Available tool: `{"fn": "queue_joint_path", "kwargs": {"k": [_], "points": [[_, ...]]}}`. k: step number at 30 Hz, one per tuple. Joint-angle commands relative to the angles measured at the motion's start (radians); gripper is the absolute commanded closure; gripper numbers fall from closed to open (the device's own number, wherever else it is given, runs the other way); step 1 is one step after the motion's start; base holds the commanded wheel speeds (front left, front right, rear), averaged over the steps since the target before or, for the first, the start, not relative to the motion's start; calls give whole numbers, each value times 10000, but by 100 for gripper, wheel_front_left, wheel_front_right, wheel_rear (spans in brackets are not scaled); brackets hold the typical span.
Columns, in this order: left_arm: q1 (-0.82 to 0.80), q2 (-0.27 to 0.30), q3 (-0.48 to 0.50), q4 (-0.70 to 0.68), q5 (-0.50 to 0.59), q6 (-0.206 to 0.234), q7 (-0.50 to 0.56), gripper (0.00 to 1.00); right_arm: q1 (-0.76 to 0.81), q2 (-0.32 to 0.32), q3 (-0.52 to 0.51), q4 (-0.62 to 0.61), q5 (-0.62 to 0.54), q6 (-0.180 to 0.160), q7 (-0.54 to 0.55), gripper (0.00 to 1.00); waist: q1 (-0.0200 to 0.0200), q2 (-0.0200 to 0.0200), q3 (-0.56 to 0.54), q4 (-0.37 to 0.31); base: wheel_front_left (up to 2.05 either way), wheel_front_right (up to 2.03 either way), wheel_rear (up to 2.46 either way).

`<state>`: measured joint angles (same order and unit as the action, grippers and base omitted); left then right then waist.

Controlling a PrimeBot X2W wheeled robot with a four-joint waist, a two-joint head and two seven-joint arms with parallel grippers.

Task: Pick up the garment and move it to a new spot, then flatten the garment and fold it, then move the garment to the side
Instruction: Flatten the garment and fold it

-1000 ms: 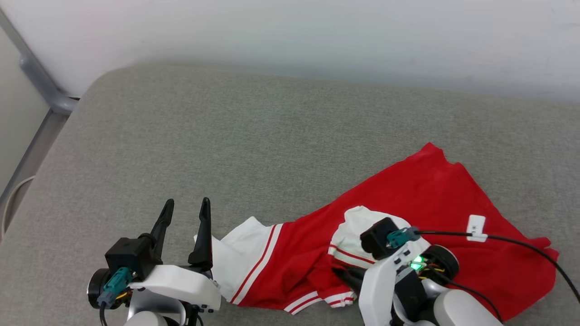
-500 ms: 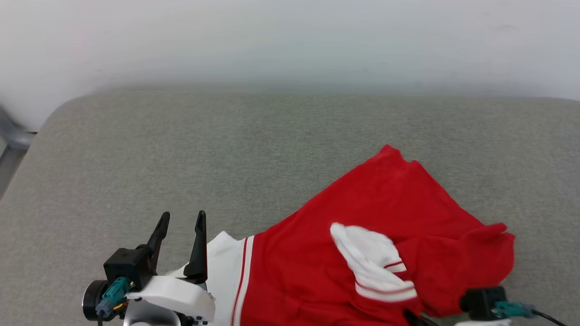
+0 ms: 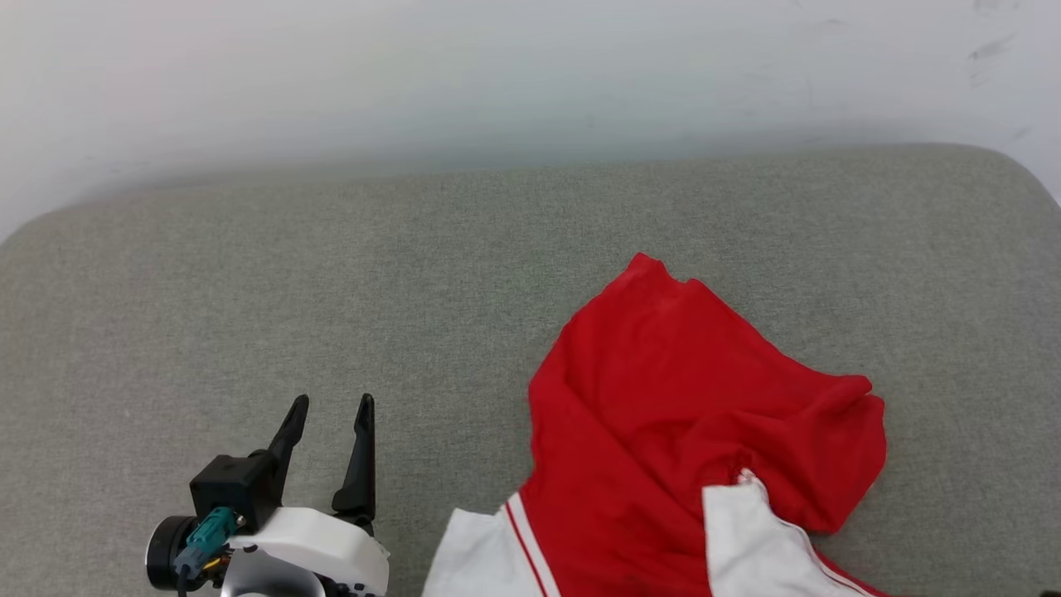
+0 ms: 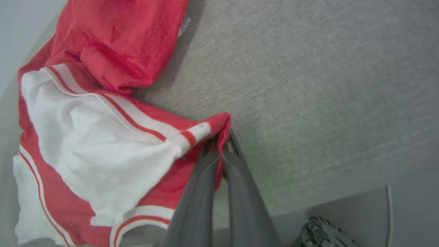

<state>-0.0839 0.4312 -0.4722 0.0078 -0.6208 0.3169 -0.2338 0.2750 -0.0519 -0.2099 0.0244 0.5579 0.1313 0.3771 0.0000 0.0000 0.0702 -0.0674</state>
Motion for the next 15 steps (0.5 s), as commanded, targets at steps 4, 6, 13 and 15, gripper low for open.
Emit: {"fn": "queue_joint_path", "kwargs": {"k": [4, 6, 13, 15], "points": [[-80, -40, -45, 54, -56, -19, 4, 0, -447, 21, -539, 1270, 222, -11, -546, 71, 0, 0, 109, -3, 0, 0, 0], [-121, -50, -56, 84, -66, -35, -1, 0, -746, 20, -555, 1565, 414, -9, -930, 0, 0, 0, 137, 24, 0, 0, 0], [-198, -68, -56, 114, -53, -4, -29, 0, -1408, 15, -583, 1050, -133, -9, -2539, 0, 0, 0, 170, 97, 0, 0, 0], [-212, -76, -55, 125, -53, 0, -37, 0, -1546, 17, -695, 724, -425, -9, -2849, 0, 0, 0, 164, 112, 0, 0, 0]]}}
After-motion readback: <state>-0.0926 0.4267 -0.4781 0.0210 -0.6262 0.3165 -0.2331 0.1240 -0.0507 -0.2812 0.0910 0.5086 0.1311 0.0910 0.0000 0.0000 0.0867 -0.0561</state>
